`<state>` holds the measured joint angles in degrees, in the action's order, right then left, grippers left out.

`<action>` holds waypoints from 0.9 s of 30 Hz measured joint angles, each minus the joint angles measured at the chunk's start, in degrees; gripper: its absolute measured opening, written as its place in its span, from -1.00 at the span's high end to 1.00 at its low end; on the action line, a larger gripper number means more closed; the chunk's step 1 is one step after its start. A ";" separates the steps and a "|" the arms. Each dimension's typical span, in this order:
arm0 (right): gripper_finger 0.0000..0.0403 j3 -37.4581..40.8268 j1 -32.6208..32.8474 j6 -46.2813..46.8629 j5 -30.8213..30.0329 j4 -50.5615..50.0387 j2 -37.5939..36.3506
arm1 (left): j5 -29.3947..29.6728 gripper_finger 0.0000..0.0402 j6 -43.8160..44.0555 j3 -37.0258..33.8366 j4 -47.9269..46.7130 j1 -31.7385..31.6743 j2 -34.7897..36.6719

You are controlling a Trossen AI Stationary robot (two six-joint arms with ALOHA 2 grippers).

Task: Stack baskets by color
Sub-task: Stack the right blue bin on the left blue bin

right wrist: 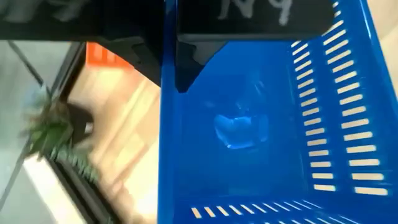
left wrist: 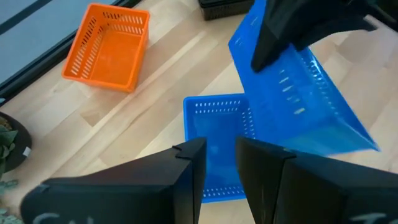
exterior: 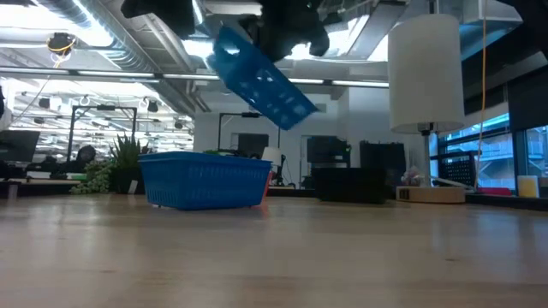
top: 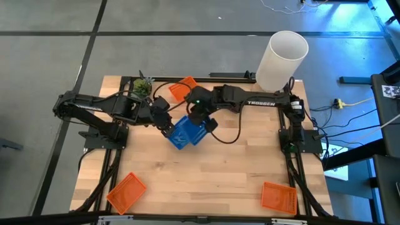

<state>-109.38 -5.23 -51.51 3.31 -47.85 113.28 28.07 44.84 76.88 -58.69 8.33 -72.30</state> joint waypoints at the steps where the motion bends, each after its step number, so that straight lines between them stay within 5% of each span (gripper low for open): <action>1: 0.99 0.02 0.00 -0.05 1.41 0.92 0.11 | -0.05 0.62 0.00 0.00 0.00 0.06 -0.06; 11: 1.00 0.06 0.02 -1.46 5.38 8.56 6.66 | 0.18 0.62 0.00 0.00 0.00 0.33 0.01; 27: 1.00 0.15 -0.14 -1.28 5.48 -7.22 8.17 | 0.40 0.62 0.11 0.00 0.02 0.34 0.01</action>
<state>-109.23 -5.38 -52.80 8.80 -55.07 121.45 28.47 44.95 76.88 -58.67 8.67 -72.29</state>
